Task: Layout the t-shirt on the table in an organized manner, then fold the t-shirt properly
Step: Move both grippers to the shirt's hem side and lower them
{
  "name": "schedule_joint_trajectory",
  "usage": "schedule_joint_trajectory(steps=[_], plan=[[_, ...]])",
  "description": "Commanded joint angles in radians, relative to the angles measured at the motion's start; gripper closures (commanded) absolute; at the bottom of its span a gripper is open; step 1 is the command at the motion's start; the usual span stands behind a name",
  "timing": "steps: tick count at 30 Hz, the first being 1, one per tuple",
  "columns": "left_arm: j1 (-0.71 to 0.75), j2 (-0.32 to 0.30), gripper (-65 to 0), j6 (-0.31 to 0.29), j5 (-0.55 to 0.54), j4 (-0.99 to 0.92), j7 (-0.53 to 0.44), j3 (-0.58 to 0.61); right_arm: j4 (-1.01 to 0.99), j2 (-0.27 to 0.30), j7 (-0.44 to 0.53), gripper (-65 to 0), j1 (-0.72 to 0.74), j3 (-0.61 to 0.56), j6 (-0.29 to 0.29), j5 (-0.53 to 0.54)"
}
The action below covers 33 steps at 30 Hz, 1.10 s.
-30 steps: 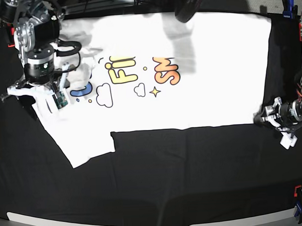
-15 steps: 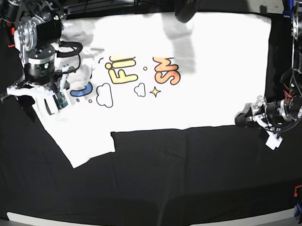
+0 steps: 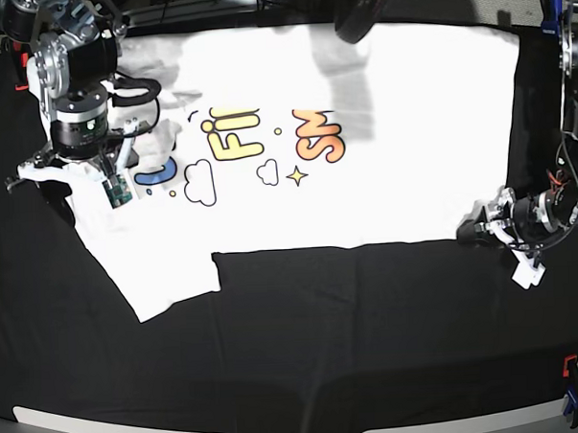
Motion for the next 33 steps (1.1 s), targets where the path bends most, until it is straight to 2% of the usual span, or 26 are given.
schedule_joint_trajectory(steps=[1,3,9,13,18,20,25,27,30,33], plan=[[-0.027,-0.017,-11.1,-0.009,-0.017,0.013,-0.013,-0.006,0.017,0.013,0.017,-29.7,0.006,0.006,-0.011,-0.023],[-0.027,-0.016,0.0,-0.009,-0.017,0.013,-0.013,-0.006,0.017,0.013,0.017,-29.7,0.006,0.006,-0.011,-0.023],[-0.027,-0.016,0.0,-0.009,-0.017,0.013,-0.013,-0.006,-0.005,-0.033,0.047,-29.7,0.013,0.006,-0.011,-0.023],[-0.027,-0.014,0.0,-0.009,-0.017,0.013,-0.013,-0.006,-0.121,-0.089,0.062,-29.7,0.089,0.014,-0.011,-0.019],[-0.027,-0.008,0.0,-0.009,-0.018,0.013,-0.033,-0.006,-0.366,-0.174,0.106,-29.7,0.256,0.097,-0.009,0.116],[-0.028,-0.008,0.0,-0.009,-0.018,0.013,-0.032,-0.006,-0.452,-0.196,0.106,-29.7,0.327,0.134,0.037,0.187],[-0.027,-0.008,0.0,-0.009,-0.018,0.013,-0.032,-0.006,-0.628,-0.219,0.109,-29.7,0.503,0.222,0.233,0.434],[-0.027,-0.008,0.0,-0.009,-0.017,0.013,-0.032,-0.006,-0.715,-0.219,0.116,-29.7,0.579,0.253,0.28,0.499],[-0.027,-0.008,0.0,-0.009,-0.018,0.013,-0.032,-0.006,-0.88,-0.219,0.139,-29.7,0.697,0.301,0.314,0.563],[-0.027,-0.008,0.0,-0.009,-0.017,0.013,-0.032,-0.006,-1.081,-0.219,0.164,-29.7,0.81,0.348,0.411,0.627]])
